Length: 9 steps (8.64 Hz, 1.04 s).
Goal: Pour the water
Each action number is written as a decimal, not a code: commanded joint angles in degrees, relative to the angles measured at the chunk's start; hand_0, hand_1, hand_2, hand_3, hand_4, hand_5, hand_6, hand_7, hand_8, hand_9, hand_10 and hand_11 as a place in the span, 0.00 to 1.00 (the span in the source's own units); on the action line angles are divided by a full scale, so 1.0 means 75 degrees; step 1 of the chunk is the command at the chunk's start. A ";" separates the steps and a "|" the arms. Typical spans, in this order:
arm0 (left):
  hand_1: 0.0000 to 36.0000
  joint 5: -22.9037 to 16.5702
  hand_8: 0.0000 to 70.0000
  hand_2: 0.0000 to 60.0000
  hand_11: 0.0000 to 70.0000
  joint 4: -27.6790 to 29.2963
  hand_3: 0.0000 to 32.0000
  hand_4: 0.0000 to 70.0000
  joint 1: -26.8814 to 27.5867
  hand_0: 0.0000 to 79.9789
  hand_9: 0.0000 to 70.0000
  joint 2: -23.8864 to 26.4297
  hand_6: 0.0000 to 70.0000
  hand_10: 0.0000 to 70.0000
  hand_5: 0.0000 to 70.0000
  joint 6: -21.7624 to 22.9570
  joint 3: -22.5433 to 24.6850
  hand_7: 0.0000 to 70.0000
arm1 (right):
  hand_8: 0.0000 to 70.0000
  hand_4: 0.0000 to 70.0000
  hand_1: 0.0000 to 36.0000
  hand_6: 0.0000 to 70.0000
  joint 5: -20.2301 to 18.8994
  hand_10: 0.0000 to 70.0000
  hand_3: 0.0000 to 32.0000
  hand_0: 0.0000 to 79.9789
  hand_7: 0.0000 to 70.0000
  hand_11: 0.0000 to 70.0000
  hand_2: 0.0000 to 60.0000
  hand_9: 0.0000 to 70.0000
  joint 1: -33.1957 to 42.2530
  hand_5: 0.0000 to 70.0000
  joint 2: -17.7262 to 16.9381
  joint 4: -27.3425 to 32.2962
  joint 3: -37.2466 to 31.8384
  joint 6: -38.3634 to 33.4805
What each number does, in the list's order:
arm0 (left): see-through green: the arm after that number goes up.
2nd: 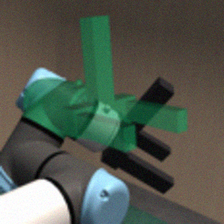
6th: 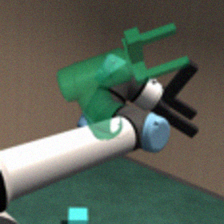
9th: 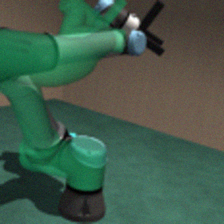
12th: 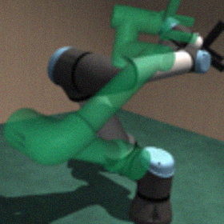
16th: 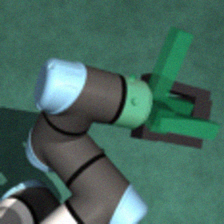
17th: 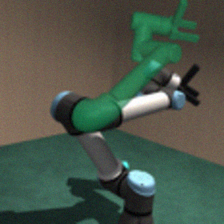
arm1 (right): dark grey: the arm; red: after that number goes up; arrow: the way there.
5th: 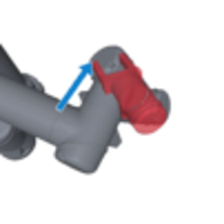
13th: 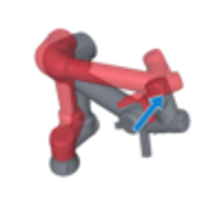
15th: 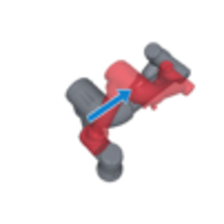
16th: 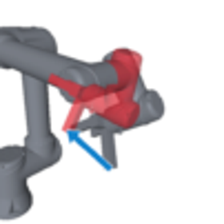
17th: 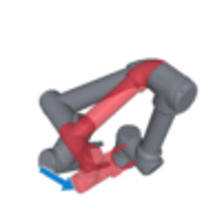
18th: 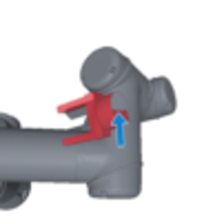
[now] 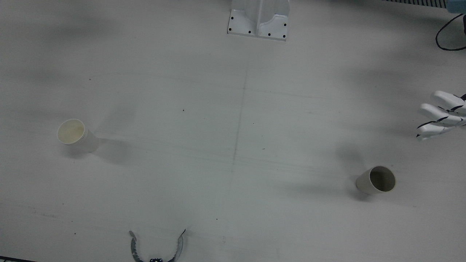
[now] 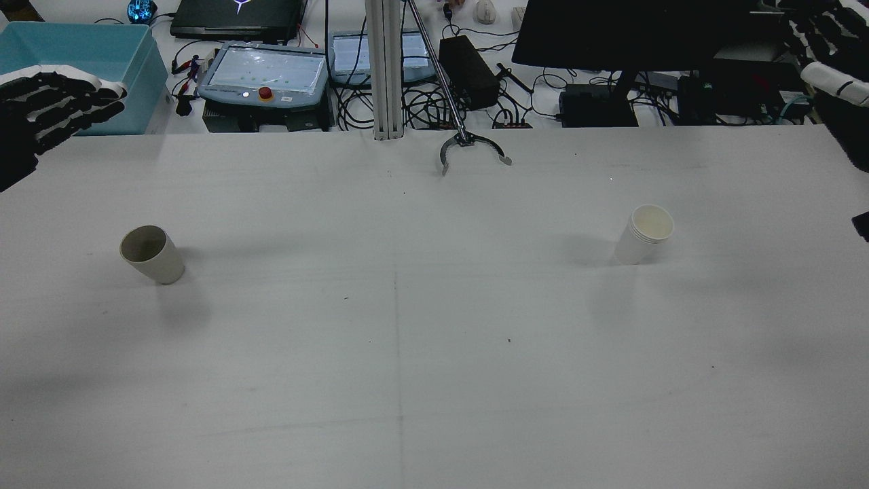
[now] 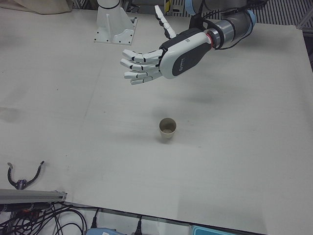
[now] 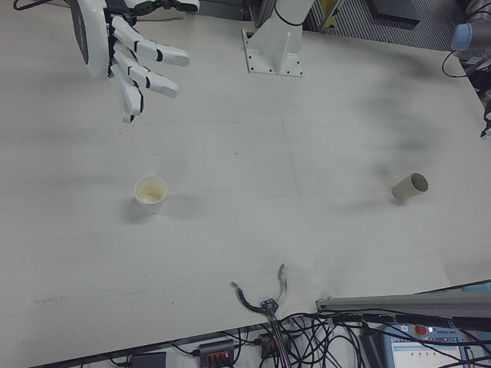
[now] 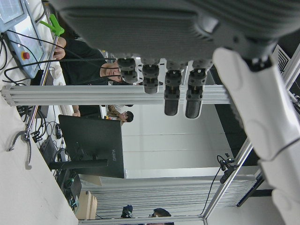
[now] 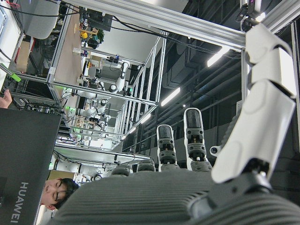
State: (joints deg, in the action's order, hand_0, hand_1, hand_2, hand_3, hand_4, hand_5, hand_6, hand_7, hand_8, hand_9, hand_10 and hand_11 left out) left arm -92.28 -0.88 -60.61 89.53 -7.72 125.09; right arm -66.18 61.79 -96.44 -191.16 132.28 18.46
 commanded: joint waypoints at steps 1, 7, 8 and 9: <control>0.21 0.0000 0.15 0.01 0.14 0.0000 0.00 0.29 0.0008 0.60 0.20 -0.0007 0.26 0.09 0.38 -0.0001 -0.0003 0.36 | 0.02 0.07 0.44 0.16 0.0000 0.01 0.00 0.59 0.35 0.04 0.35 0.06 0.0000 0.41 0.0003 0.0000 0.0000 0.0011; 0.21 0.0000 0.19 0.02 0.19 0.0000 0.00 0.27 -0.0004 0.60 0.27 -0.0007 0.31 0.12 0.36 -0.0001 -0.0003 0.50 | 0.05 0.07 0.45 0.17 0.0012 0.13 0.00 0.59 0.35 0.21 0.37 0.13 0.0000 0.41 0.0003 0.0000 0.0000 -0.0001; 0.22 0.0000 0.20 0.03 0.27 0.0000 0.07 0.23 -0.0004 0.60 0.29 -0.0007 0.30 0.17 0.32 -0.0001 -0.0003 0.50 | 0.07 0.07 0.45 0.17 0.0012 0.17 0.00 0.59 0.35 0.27 0.37 0.16 0.0000 0.41 -0.0009 0.0000 0.0000 -0.0001; 0.22 0.0000 0.20 0.03 0.28 0.0000 0.10 0.23 0.0008 0.60 0.29 -0.0007 0.30 0.19 0.32 -0.0001 -0.0015 0.49 | 0.09 0.07 0.45 0.18 0.0000 0.19 0.00 0.59 0.36 0.29 0.37 0.18 0.0000 0.41 -0.0009 0.0000 0.0000 0.0011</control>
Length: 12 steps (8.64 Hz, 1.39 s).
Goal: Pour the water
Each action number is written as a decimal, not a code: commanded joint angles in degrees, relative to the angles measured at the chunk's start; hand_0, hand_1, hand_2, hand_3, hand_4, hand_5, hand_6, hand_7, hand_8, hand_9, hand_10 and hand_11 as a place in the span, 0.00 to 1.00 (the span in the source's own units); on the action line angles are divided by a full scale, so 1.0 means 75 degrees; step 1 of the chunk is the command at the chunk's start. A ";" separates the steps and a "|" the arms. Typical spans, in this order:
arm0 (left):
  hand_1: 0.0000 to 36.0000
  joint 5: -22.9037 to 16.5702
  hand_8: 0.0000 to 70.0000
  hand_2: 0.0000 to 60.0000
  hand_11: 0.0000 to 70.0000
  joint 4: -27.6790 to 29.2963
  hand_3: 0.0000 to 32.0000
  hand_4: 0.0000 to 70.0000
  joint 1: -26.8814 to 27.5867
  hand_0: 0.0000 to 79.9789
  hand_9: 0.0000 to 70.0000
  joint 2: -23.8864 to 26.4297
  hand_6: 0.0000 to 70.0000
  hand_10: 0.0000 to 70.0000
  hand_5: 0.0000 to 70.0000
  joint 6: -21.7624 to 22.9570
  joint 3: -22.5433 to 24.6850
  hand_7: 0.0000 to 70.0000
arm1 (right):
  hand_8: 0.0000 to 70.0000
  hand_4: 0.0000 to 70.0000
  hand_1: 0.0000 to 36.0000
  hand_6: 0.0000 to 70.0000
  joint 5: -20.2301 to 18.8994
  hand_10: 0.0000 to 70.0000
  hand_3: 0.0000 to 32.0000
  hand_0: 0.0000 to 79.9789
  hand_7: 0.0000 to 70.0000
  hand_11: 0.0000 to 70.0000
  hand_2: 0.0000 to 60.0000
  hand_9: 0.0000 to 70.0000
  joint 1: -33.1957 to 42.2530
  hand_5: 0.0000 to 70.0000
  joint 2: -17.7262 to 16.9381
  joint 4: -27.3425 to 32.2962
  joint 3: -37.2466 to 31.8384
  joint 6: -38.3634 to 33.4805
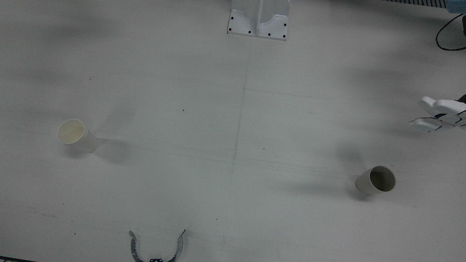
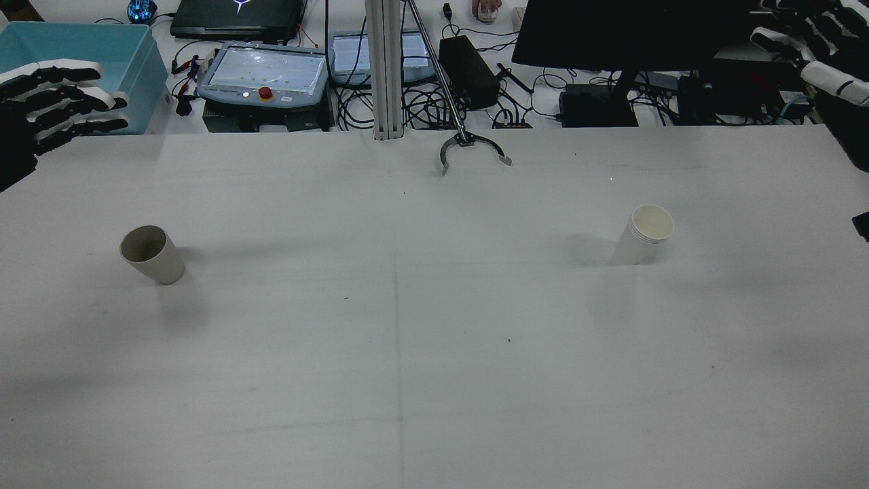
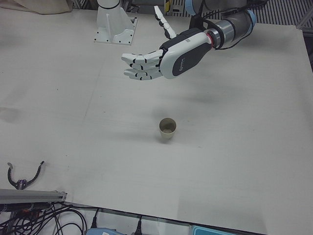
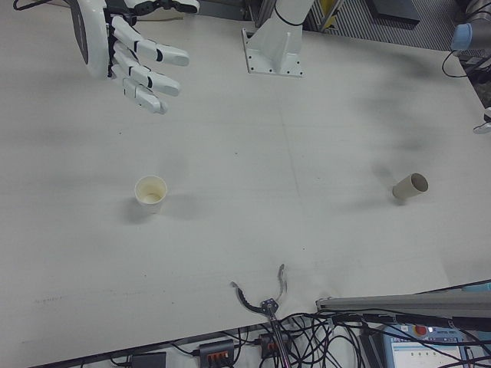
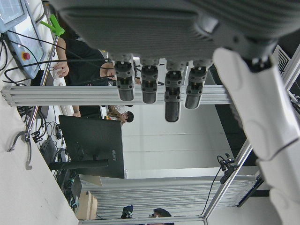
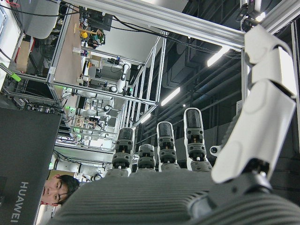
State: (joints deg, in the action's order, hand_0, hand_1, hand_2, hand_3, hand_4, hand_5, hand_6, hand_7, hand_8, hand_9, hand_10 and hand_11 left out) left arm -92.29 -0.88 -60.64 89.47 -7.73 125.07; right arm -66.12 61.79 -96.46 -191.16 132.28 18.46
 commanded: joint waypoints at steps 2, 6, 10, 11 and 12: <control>0.21 0.0000 0.20 0.02 0.23 0.0000 0.07 0.23 0.0022 0.60 0.29 0.0000 0.29 0.15 0.32 0.0000 -0.0023 0.48 | 0.09 0.07 0.45 0.18 0.0004 0.15 0.00 0.59 0.36 0.25 0.37 0.18 -0.0012 0.42 -0.0006 0.0000 -0.0023 0.0000; 0.20 0.0000 0.21 0.03 0.21 -0.0348 0.00 0.25 -0.0047 0.59 0.29 0.0593 0.29 0.14 0.34 -0.0047 -0.0516 0.47 | 0.08 0.08 0.45 0.18 -0.0008 0.11 0.00 0.59 0.37 0.18 0.38 0.17 0.0581 0.42 0.0460 -0.0012 -0.0678 0.0058; 0.18 0.0153 0.19 0.00 0.19 -0.2409 0.62 0.18 -0.1612 0.60 0.24 0.1521 0.23 0.12 0.26 -0.0865 -0.0072 0.38 | 0.02 0.12 0.40 0.16 -0.0159 0.00 0.00 0.59 0.32 0.02 0.26 0.04 0.1603 0.38 0.0441 -0.0035 -0.0844 0.0234; 0.12 0.0199 0.12 0.00 0.08 -0.2461 1.00 0.07 -0.1943 0.59 0.10 0.0885 0.11 0.05 0.15 -0.1169 0.0057 0.21 | 0.01 0.11 0.31 0.10 -0.0160 0.00 0.00 0.58 0.19 0.00 0.07 0.02 0.1803 0.23 0.0277 -0.0047 -0.0902 0.0234; 0.10 0.0315 0.07 0.00 0.02 -0.2020 1.00 0.03 -0.2225 0.58 0.01 0.0461 0.01 0.01 0.10 -0.1984 0.0059 0.08 | 0.00 0.06 0.33 0.04 -0.0148 0.00 0.00 0.58 0.07 0.00 0.08 0.00 0.1851 0.17 0.0159 -0.0047 -0.1065 0.0223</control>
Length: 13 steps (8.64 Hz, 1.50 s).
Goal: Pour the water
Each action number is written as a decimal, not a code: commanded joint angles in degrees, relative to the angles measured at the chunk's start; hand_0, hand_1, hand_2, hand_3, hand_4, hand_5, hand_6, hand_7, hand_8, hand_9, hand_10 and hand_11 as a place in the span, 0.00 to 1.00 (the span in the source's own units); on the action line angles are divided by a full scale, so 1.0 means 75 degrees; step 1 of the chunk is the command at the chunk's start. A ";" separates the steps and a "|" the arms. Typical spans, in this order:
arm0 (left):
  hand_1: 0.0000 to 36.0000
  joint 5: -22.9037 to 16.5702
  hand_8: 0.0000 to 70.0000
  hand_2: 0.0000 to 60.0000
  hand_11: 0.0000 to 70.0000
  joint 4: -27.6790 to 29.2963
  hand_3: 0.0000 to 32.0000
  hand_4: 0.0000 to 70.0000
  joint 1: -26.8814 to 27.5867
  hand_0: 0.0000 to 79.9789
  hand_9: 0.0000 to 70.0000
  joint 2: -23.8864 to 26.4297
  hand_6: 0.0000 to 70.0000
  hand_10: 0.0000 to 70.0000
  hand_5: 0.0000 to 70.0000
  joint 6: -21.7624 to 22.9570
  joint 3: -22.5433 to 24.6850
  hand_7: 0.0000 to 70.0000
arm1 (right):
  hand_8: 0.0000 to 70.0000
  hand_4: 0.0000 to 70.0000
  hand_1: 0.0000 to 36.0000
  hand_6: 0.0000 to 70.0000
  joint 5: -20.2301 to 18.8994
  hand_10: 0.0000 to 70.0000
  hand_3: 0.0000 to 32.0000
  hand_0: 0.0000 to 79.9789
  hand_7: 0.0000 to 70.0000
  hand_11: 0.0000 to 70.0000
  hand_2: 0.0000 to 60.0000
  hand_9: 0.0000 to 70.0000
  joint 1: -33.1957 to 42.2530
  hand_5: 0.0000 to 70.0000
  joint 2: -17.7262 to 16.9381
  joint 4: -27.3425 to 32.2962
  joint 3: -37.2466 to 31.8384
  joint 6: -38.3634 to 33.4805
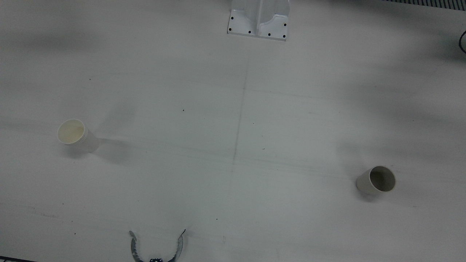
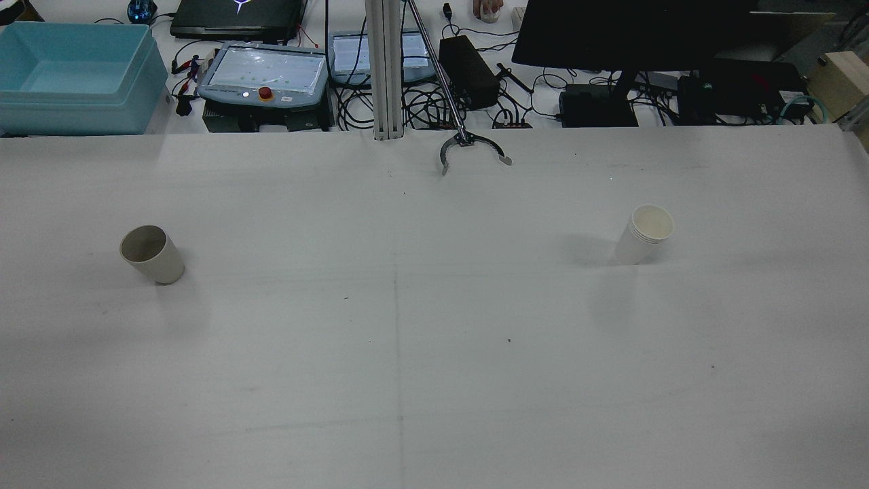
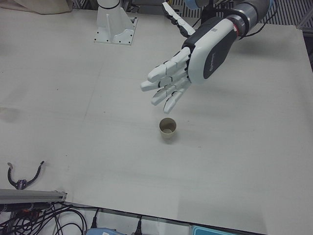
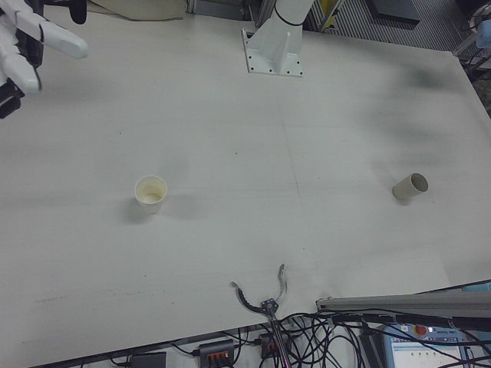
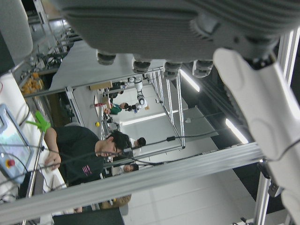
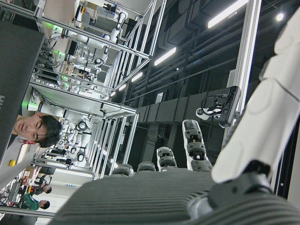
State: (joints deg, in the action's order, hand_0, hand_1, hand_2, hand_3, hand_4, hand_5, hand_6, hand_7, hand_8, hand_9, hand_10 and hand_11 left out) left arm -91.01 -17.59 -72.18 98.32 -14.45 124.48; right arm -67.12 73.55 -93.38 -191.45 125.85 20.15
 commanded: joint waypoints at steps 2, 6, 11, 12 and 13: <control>0.19 0.0146 0.03 0.00 0.00 0.0224 1.00 0.00 -0.0676 0.62 0.00 -0.0967 0.00 0.00 0.04 -0.1692 0.0091 0.00 | 0.00 0.01 0.35 0.00 -0.0039 0.00 0.00 0.57 0.00 0.00 0.13 0.00 0.0655 0.19 -0.0311 -0.0055 -0.0199 0.0021; 0.60 -0.0077 0.01 0.00 0.00 0.1298 0.01 0.04 -0.0175 0.78 0.01 -0.2363 0.00 0.00 0.09 -0.2672 -0.0061 0.00 | 0.00 0.08 0.30 0.00 -0.1278 0.00 0.00 0.56 0.04 0.00 0.14 0.00 0.1957 0.20 -0.1178 -0.0172 0.0001 -0.0167; 0.45 0.0460 0.01 0.00 0.00 0.4214 0.01 0.06 0.1405 0.69 0.02 -0.2353 0.00 0.00 0.08 -0.3065 -0.2867 0.01 | 0.00 0.08 0.27 0.01 -0.1796 0.00 0.00 0.53 0.05 0.00 0.14 0.00 0.2405 0.20 -0.1378 -0.0172 -0.0174 -0.0120; 0.47 0.0474 0.01 0.00 0.00 0.4615 0.01 0.07 0.1561 0.70 0.02 -0.2352 0.00 0.00 0.08 -0.3065 -0.3327 0.01 | 0.00 0.09 0.27 0.01 -0.1808 0.00 0.00 0.53 0.06 0.00 0.14 0.00 0.2405 0.20 -0.1378 -0.0161 -0.0267 -0.0120; 0.52 0.0474 0.01 0.00 0.00 0.4793 0.04 0.08 0.1678 0.76 0.00 -0.2259 0.00 0.00 0.09 -0.3007 -0.3668 0.01 | 0.00 0.09 0.27 0.01 -0.1820 0.00 0.00 0.53 0.06 0.00 0.15 0.00 0.2393 0.20 -0.1378 -0.0161 -0.0268 -0.0120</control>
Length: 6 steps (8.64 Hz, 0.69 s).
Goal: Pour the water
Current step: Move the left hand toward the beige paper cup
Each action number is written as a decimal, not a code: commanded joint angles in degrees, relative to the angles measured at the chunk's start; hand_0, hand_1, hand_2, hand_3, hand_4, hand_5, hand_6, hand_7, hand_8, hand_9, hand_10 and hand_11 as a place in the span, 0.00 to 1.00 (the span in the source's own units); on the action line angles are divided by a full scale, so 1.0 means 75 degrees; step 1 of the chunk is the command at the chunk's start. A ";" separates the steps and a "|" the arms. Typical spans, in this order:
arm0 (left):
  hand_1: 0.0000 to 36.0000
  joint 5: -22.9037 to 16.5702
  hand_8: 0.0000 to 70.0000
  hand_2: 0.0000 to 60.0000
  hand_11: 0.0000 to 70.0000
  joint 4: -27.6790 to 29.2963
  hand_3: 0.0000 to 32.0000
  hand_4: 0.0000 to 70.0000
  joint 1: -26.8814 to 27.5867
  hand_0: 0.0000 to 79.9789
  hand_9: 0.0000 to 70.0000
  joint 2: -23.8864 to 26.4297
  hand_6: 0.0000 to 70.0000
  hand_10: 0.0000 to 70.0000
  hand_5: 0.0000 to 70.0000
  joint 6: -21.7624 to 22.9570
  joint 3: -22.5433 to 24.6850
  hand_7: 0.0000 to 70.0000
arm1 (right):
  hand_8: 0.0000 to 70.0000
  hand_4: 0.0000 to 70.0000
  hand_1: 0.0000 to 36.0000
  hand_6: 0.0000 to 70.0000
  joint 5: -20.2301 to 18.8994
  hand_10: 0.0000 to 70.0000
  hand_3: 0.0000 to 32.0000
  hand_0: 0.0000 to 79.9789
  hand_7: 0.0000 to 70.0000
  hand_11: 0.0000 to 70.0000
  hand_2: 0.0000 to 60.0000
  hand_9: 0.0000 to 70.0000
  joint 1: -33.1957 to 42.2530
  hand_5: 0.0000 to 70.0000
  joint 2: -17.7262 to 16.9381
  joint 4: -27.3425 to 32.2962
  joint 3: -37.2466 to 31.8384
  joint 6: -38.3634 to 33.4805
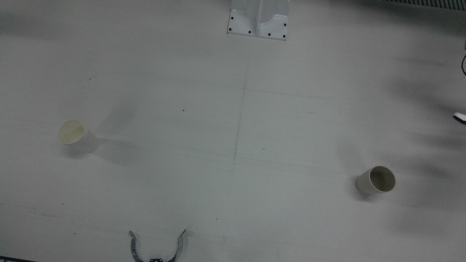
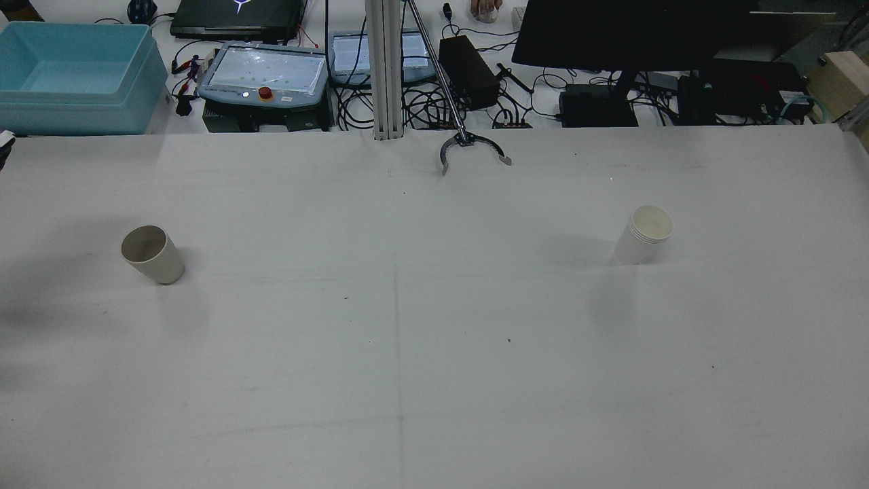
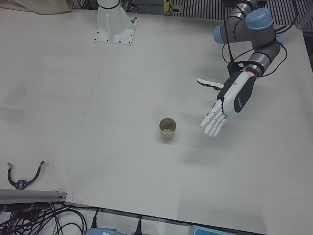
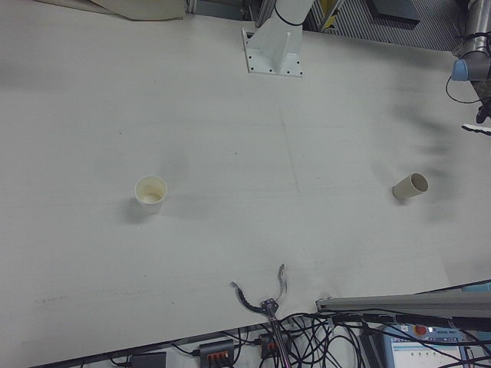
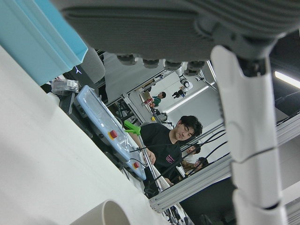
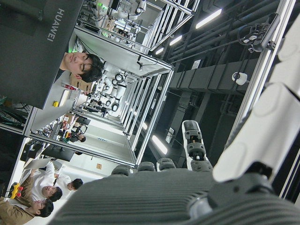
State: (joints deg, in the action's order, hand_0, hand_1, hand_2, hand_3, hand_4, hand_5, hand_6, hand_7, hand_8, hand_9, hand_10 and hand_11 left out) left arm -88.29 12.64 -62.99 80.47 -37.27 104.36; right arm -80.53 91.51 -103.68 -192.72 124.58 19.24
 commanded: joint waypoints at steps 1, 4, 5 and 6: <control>0.52 0.0112 0.01 0.00 0.00 0.0775 0.00 0.09 0.0454 0.76 0.00 0.0354 0.00 0.00 0.10 0.0164 -0.1221 0.00 | 0.00 0.08 0.27 0.01 -0.0032 0.00 0.00 0.53 0.05 0.00 0.15 0.00 0.0009 0.20 -0.0004 -0.0003 -0.0064 0.0002; 0.67 0.0696 0.00 0.00 0.00 0.1043 0.01 0.03 0.0489 0.88 0.00 0.0368 0.00 0.00 0.11 0.1345 -0.1901 0.00 | 0.00 0.09 0.26 0.01 -0.0125 0.00 0.00 0.53 0.07 0.00 0.13 0.00 0.0068 0.20 -0.0133 -0.0003 0.0019 -0.0022; 0.64 0.0698 0.00 0.00 0.00 0.1265 0.02 0.03 0.0512 0.89 0.00 0.0368 0.00 0.00 0.10 0.1302 -0.2089 0.00 | 0.00 0.08 0.25 0.01 -0.0195 0.00 0.00 0.52 0.06 0.00 0.12 0.00 0.0056 0.20 -0.0133 -0.0003 -0.0004 0.0013; 0.60 0.0767 0.00 0.00 0.00 0.1476 0.00 0.05 0.1046 0.87 0.00 0.0368 0.00 0.00 0.10 0.1290 -0.2218 0.00 | 0.00 0.08 0.25 0.01 -0.0207 0.00 0.00 0.52 0.06 0.00 0.12 0.00 0.0056 0.20 -0.0133 -0.0003 -0.0074 0.0025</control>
State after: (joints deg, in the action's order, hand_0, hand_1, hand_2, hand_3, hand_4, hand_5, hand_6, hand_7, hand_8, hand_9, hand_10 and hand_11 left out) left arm -83.73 20.52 -59.32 83.18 -28.77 90.65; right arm -81.47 91.99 -104.54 -192.74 124.57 19.15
